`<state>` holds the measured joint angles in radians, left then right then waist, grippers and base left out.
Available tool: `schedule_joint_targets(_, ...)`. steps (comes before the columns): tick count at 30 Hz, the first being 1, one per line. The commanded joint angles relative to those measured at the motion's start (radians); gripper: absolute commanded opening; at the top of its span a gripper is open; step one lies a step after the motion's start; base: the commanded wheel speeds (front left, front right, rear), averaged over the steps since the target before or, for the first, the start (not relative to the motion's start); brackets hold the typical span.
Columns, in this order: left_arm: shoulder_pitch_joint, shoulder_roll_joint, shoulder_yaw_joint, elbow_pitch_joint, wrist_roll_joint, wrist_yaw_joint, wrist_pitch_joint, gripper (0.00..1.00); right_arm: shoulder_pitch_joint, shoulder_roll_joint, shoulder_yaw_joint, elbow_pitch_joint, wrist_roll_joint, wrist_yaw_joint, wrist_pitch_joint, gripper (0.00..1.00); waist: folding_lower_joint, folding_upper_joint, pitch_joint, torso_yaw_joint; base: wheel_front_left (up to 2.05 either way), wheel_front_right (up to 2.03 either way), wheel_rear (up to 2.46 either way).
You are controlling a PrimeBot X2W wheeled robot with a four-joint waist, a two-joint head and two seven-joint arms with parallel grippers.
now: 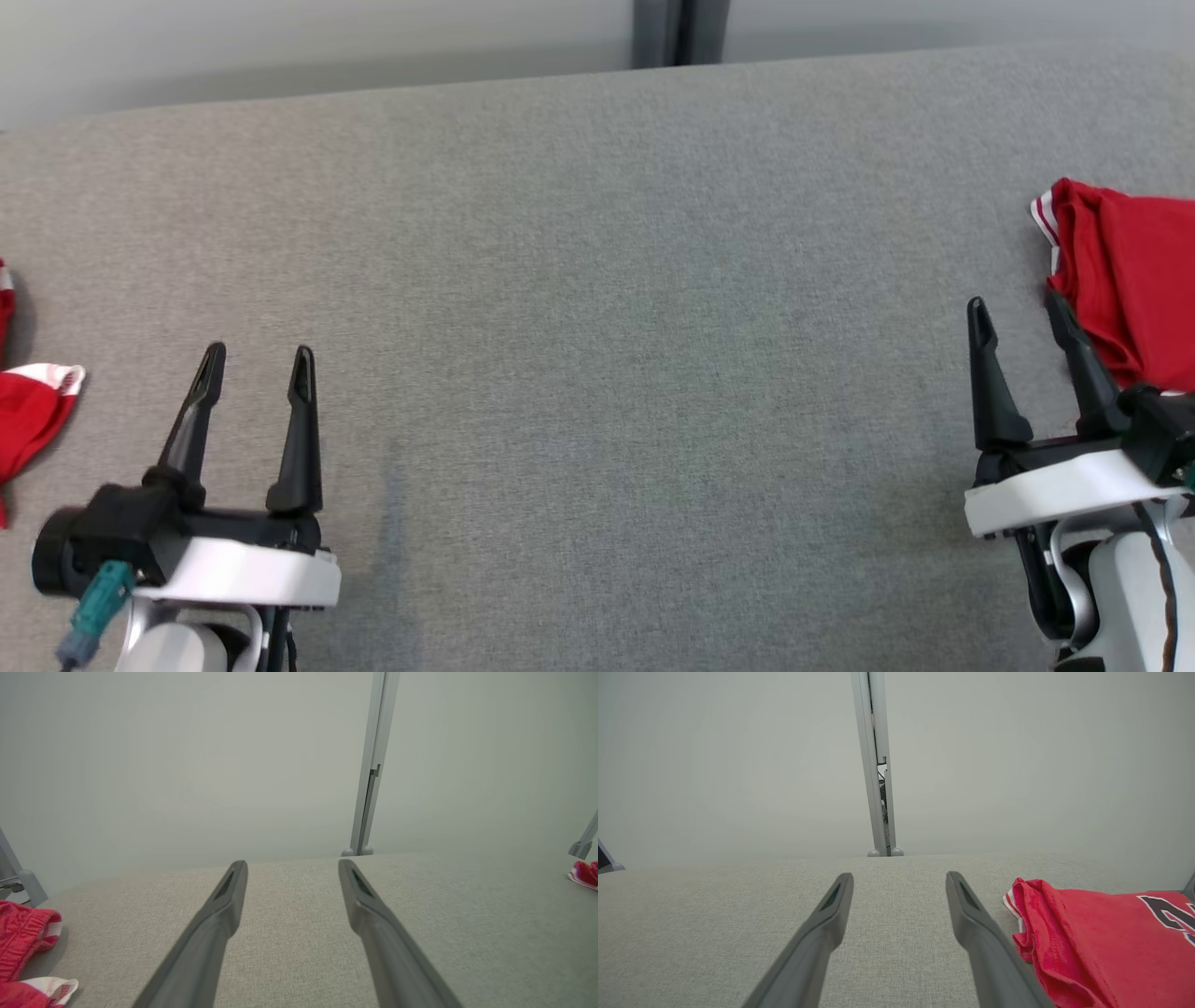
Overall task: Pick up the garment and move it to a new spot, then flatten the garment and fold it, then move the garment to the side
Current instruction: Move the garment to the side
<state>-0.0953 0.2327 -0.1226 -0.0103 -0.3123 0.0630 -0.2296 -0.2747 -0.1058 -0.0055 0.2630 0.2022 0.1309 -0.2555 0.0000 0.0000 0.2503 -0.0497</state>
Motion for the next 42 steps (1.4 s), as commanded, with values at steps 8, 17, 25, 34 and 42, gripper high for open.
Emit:
schedule_joint_targets(8,0.103,-0.017,0.008,0.025,-0.013,0.035,-0.015,1.00,0.113,0.020,-0.009,-0.087,-0.023,0.000,0.044,1.00,0.0000,0.0000,-0.106,0.055,0.00,0.00,0.00)
schedule_joint_targets(17,0.188,-0.010,-0.011,0.023,-0.015,0.042,0.011,1.00,0.262,0.038,-0.046,-0.162,-0.037,0.000,0.106,1.00,0.0000,0.0000,-0.224,0.071,0.00,0.00,0.00)
schedule_joint_targets(25,0.234,0.002,-0.029,-0.001,-0.010,0.048,0.047,1.00,0.364,0.048,-0.066,-0.242,-0.050,0.000,0.152,1.00,0.0000,0.0000,-0.265,0.072,0.00,0.00,0.00)
schedule_joint_targets(34,0.244,0.012,-0.033,-0.010,-0.016,0.053,0.060,1.00,0.393,0.052,-0.064,-0.303,-0.065,0.000,0.184,1.00,0.0000,0.0000,-0.265,0.069,0.00,0.00,0.00)
schedule_joint_targets(42,0.239,0.013,-0.036,-0.011,-0.019,0.062,0.065,1.00,0.400,0.053,-0.067,-0.317,-0.067,0.000,0.190,1.00,0.0000,0.0000,-0.258,0.070,0.00,0.00,0.00)
